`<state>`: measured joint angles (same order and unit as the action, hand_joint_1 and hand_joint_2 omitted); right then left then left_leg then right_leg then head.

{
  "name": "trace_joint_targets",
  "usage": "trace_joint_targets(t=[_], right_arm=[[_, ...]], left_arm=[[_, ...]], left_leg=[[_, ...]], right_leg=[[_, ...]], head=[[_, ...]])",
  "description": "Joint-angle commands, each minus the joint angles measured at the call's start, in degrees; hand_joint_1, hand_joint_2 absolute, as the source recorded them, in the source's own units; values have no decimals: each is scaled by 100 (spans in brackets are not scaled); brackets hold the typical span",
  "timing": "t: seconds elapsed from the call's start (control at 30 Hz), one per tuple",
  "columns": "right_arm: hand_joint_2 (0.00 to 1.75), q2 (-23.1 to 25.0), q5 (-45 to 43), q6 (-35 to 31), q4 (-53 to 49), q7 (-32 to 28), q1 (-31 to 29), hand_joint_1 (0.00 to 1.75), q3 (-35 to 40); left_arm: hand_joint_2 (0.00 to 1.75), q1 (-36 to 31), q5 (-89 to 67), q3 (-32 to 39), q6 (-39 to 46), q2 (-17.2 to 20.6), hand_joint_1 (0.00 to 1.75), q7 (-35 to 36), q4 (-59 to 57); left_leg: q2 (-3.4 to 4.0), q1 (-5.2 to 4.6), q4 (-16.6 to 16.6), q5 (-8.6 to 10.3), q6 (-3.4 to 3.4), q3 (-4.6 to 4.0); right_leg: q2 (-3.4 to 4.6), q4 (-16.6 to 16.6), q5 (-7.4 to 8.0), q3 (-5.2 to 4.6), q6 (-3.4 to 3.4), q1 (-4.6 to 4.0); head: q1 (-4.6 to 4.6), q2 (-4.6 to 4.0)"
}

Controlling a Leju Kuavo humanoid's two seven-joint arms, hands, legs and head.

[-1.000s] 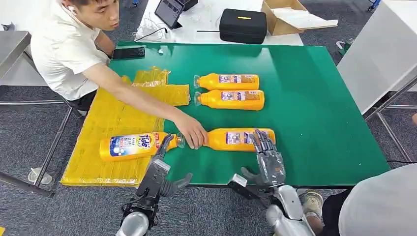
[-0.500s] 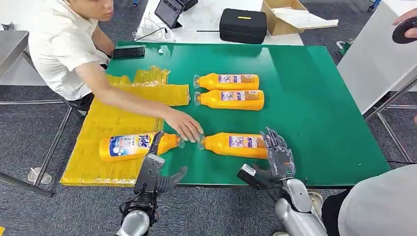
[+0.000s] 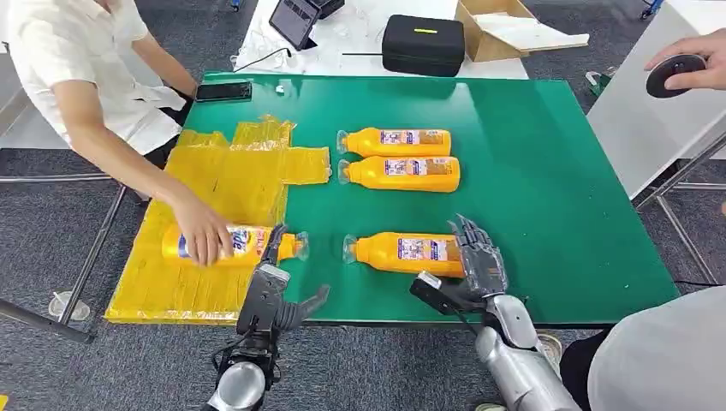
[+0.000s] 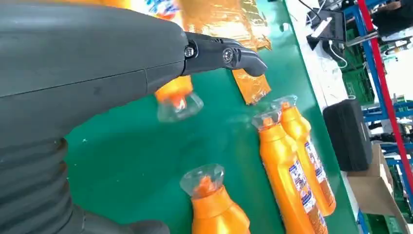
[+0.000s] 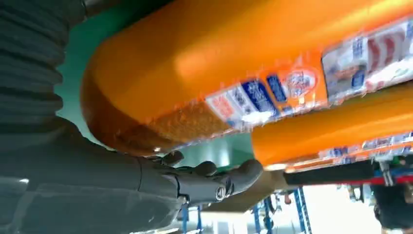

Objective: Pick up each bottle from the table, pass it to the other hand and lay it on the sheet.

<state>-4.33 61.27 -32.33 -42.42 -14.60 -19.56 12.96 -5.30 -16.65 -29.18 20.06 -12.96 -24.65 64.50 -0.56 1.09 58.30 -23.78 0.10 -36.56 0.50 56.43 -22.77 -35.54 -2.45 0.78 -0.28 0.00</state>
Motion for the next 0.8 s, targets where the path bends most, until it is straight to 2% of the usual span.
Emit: trace_joint_targets(t=[0.03,0.23,0.37,0.53,0.57,0.6,0.63,0.67,0.7,0.8], right_arm=[[175,127,-12,40,1561,-64,-784,0,252],[175,180,-97,450,1822,-32,-928,0,268],[175,178,-248,1139,1954,-15,-1122,0,284],[175,49,-198,2130,2053,319,-1287,0,551],[175,36,-199,2135,2054,320,-1289,0,552],[175,15,-200,2217,2090,320,-1301,155,575],[175,-8,-200,2271,2114,345,-1307,155,586],[175,-13,-196,2308,2135,378,-1310,171,599],[175,-26,-198,2420,2179,424,-1320,175,627],[175,-68,-198,2595,2238,503,-1330,175,667]], left_arm=[[175,-334,47,-142,142,22,0,-105,-474],[175,-471,-18,-177,319,13,0,-141,-652],[175,-507,59,-211,270,10,0,-125,-701],[175,-526,91,-264,265,39,0,-90,-686],[175,-527,91,-264,265,39,0,-90,-686],[175,-532,96,-266,265,38,0,-89,-689],[175,-537,102,-266,267,37,0,-90,-692],[175,-540,107,-264,275,33,0,-91,-696],[175,-549,114,-271,278,34,0,-94,-709],[175,-562,125,-281,292,31,0,-105,-735]], left_leg=[[17,0,-3,-6,6,33],[9,-1,-5,-2,4,34],[8,-2,-5,-1,4,36],[7,-2,-6,2,4,58],[8,0,-7,1,6,66],[10,-2,-6,1,3,70],[15,2,-4,-2,0,76],[17,2,-4,-2,1,85],[14,1,-9,2,3,90],[10,1,-11,6,4,99]], right_leg=[[7,-6,0,27,9,-3],[-3,-5,-2,31,9,-3],[-2,-4,0,28,7,-1],[-4,-7,2,49,9,-1],[-6,-10,2,59,12,-4],[1,-8,4,59,11,-2],[5,-9,7,61,13,-4],[6,-10,9,69,17,-5],[2,-15,12,75,21,-5],[-3,-17,15,83,24,-6]], head=[[2,0],[4,0],[4,2],[4,0],[6,0],[2,0],[4,0],[4,0],[4,0],[4,0]])
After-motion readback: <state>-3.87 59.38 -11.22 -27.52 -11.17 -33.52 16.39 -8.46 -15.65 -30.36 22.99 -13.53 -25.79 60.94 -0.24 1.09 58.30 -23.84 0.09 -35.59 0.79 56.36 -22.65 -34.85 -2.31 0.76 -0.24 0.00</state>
